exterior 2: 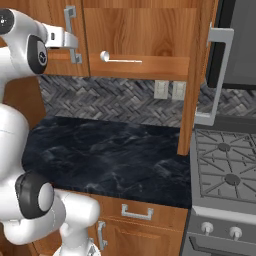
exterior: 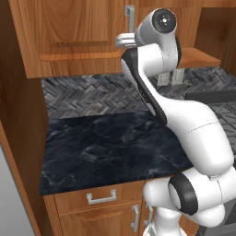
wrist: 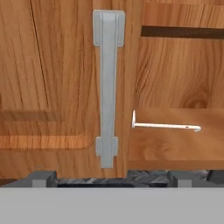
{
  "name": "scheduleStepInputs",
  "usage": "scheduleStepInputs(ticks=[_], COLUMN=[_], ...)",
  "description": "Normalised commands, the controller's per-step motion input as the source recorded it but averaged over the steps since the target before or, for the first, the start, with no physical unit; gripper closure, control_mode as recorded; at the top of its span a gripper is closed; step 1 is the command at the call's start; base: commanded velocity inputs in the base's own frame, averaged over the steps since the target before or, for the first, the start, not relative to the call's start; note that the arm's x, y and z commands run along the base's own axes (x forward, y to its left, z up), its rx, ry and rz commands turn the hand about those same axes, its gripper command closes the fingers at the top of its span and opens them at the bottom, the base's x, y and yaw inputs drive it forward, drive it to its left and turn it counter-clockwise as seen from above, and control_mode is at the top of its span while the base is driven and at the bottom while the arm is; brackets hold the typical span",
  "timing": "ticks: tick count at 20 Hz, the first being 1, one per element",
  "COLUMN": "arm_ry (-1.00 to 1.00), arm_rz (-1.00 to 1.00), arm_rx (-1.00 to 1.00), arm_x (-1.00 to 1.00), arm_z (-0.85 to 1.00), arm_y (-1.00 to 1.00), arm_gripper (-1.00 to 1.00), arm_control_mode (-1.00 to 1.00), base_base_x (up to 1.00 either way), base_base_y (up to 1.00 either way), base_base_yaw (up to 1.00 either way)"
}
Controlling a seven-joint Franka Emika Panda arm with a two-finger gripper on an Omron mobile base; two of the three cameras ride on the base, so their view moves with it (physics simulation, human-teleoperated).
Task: Open the cabinet and move the ladle to the pot. Then close the cabinet.
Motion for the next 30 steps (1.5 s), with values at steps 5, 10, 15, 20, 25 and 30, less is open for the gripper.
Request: scheduleStepInputs(ticks=[5, 10, 15, 20, 25, 30], arm_ry=[0.00, 0.00, 0.00, 0.00, 0.00, 0.00], arm_rz=[0.00, 0.00, 0.00, 0.00, 0.00, 0.00], arm_rx=[0.00, 0.00, 0.00, 0.00, 0.00, 0.00], arm_x=[0.37, 0.33, 0.29, 0.28, 0.28, 0.31], arm_z=[-0.05, -0.02, -0.03, -0.06, -0.06, -0.06], arm_y=[0.01, 0.01, 0.04, 0.07, 0.08, 0.03], arm_gripper=[-1.00, -1.00, -1.00, -1.00, -1.00, -1.00], arm_control_mode=[-1.00, -1.00, -1.00, -1.00, -1.00, -1.00], base_base_x=[0.00, 0.00, 0.00, 0.00, 0.00, 0.00], base_base_y=[0.00, 0.00, 0.00, 0.00, 0.00, 0.00], base_base_yaw=[0.00, 0.00, 0.00, 0.00, 0.00, 0.00])
